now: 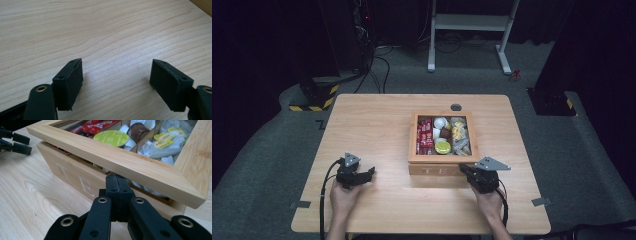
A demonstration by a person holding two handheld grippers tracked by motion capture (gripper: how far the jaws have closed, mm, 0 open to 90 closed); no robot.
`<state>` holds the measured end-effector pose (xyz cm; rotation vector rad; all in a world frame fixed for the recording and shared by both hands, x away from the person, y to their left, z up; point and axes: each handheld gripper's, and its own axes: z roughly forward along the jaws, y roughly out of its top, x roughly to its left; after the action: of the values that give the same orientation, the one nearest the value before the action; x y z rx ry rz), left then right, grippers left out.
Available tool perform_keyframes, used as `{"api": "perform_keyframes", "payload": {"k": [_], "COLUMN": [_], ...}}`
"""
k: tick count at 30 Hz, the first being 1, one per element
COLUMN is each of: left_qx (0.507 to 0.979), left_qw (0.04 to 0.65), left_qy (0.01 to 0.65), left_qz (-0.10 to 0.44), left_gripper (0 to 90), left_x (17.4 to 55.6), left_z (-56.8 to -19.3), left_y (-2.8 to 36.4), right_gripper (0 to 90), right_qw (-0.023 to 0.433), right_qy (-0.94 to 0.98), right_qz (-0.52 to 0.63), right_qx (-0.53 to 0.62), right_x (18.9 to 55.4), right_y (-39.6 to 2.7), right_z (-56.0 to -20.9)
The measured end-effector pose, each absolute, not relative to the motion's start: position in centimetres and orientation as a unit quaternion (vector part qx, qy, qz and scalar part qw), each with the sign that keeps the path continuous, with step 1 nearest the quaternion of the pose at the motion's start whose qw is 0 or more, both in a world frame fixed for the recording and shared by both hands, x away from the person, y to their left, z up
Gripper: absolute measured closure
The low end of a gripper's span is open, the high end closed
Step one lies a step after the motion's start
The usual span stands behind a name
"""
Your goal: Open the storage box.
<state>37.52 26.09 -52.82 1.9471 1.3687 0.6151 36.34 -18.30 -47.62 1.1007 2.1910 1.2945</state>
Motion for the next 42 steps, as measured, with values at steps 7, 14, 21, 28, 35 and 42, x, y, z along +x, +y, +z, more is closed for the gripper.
{"api": "perform_keyframes", "payload": {"k": [7, 14, 21, 28, 35, 42], "left_qx": [0.746, 0.747, 0.747, 0.747, 0.749, 0.749], "left_qw": [0.335, 0.335, 0.335, 0.335, 0.336, 0.335], "left_qy": [0.525, 0.524, 0.525, 0.525, 0.521, 0.52], "left_qz": [0.235, 0.235, 0.234, 0.234, 0.236, 0.238], "left_gripper": [26.9, 26.9, 26.9, 26.9, 27.1, 27.1], "left_x": [37.5, 37.5, 37.5, 37.5, 37.5, 37.5], "left_z": [-52.8, -52.8, -52.8, -52.8, -52.8, -52.8], "left_y": [26.1, 26.1, 26.1, 26.1, 26.0, 26.0], "right_gripper": [90.0, 90.0, 90.0, 90.0, 90.0, 90.0], "right_qw": [0.189, 0.19, 0.198, 0.204, 0.214, 0.217], "right_qy": [0.777, 0.777, 0.776, 0.772, 0.767, 0.763], "right_qz": [0.46, 0.46, 0.46, 0.462, 0.465, 0.468], "right_qx": [0.387, 0.386, 0.385, 0.386, 0.386, 0.39], "right_x": [36.7, 36.9, 37.1, 37.4, 37.8, 38.3], "right_y": [-18.4, -18.5, -18.6, -18.7, -19.2, -19.8], "right_z": [-47.0, -46.8, -46.1, -45.3, -44.1, -43.6]}}
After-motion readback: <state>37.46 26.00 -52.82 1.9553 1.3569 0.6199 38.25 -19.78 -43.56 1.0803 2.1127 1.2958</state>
